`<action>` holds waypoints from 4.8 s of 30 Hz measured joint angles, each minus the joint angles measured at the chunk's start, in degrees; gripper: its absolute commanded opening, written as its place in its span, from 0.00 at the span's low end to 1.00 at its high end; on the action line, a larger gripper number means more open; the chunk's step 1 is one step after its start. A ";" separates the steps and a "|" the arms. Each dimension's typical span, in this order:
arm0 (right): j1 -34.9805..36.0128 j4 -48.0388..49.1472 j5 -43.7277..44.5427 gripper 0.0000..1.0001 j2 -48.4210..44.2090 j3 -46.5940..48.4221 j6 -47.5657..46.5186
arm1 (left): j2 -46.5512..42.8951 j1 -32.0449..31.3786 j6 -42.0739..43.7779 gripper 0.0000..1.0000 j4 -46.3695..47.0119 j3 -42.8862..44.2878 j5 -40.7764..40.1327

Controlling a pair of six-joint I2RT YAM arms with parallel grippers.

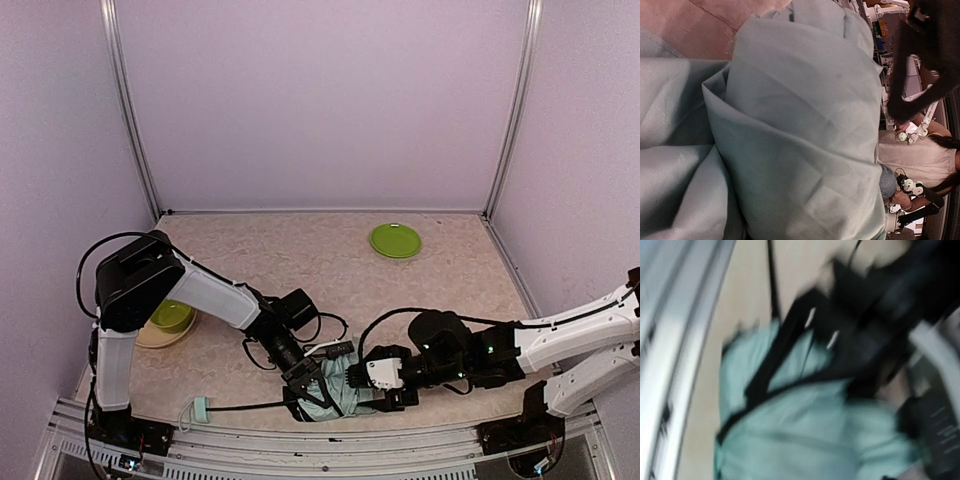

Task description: Put away the umbrella

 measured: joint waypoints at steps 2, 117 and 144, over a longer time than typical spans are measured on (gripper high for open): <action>0.57 -1.53 1.73 0.74 3.52 0.15 -2.29 | 0.09 0.00 0.00 0.00 -0.13 0.11 0.04; -18.27 -21.81 -15.85 0.58 9.51 14.82 34.69 | -24.41 -20.83 32.41 0.00 20.26 -22.97 -69.37; -14.29 4.15 -4.39 0.66 7.69 -0.09 51.56 | -38.25 -22.49 34.99 0.00 21.51 -33.27 -81.72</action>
